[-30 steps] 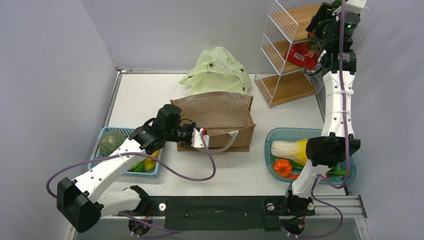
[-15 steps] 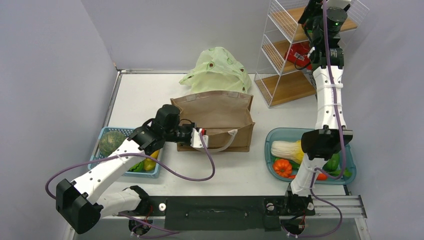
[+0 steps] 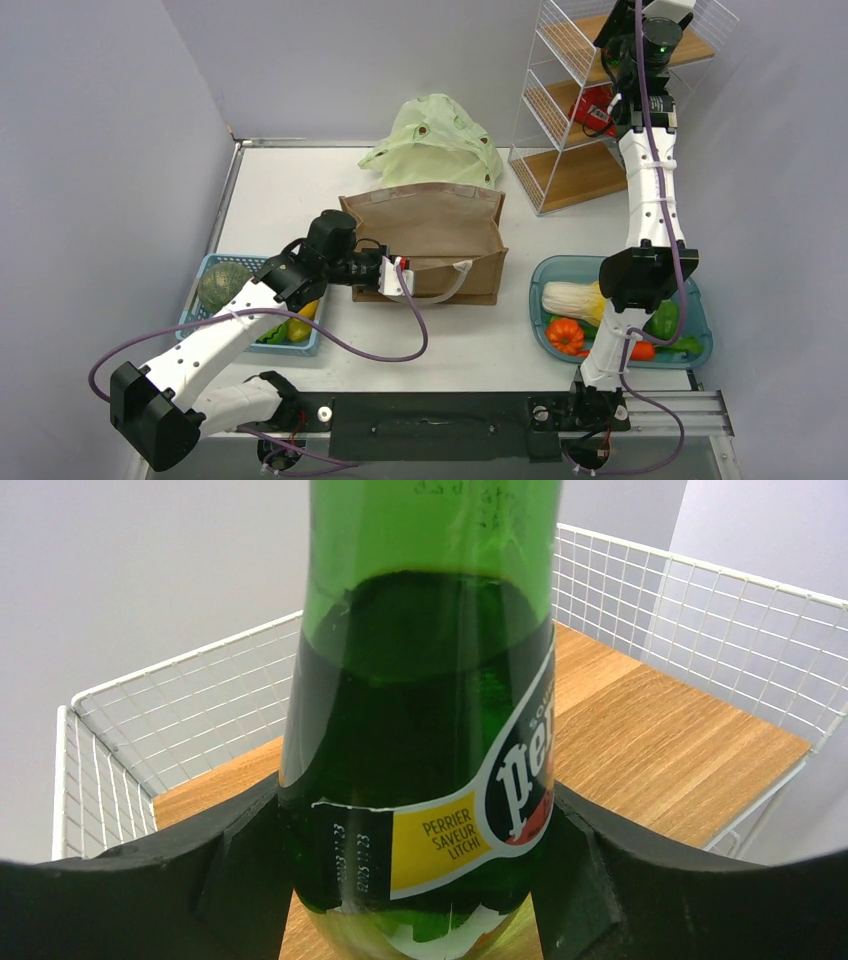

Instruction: Untie the knot of the grocery bags and take out the mixed food

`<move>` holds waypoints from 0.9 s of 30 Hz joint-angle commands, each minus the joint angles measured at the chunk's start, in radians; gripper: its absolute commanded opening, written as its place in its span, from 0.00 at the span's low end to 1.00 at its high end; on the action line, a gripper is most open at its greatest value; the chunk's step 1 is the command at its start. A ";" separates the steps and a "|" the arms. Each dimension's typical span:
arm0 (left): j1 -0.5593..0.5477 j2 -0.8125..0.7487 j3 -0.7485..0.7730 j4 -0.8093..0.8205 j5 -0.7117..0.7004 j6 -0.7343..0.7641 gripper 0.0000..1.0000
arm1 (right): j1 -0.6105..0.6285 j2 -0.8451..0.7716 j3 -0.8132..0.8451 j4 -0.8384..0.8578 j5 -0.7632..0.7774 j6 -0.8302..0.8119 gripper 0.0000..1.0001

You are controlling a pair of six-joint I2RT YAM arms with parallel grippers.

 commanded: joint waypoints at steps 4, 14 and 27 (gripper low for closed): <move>0.010 -0.014 0.006 0.019 -0.007 -0.012 0.00 | -0.002 -0.022 0.069 0.178 0.029 0.039 0.20; 0.010 -0.017 0.009 0.004 -0.020 -0.015 0.00 | -0.006 -0.006 0.068 0.188 0.002 0.073 0.35; 0.010 -0.009 0.012 -0.002 -0.023 -0.007 0.00 | -0.004 0.013 0.069 0.201 -0.006 0.062 0.40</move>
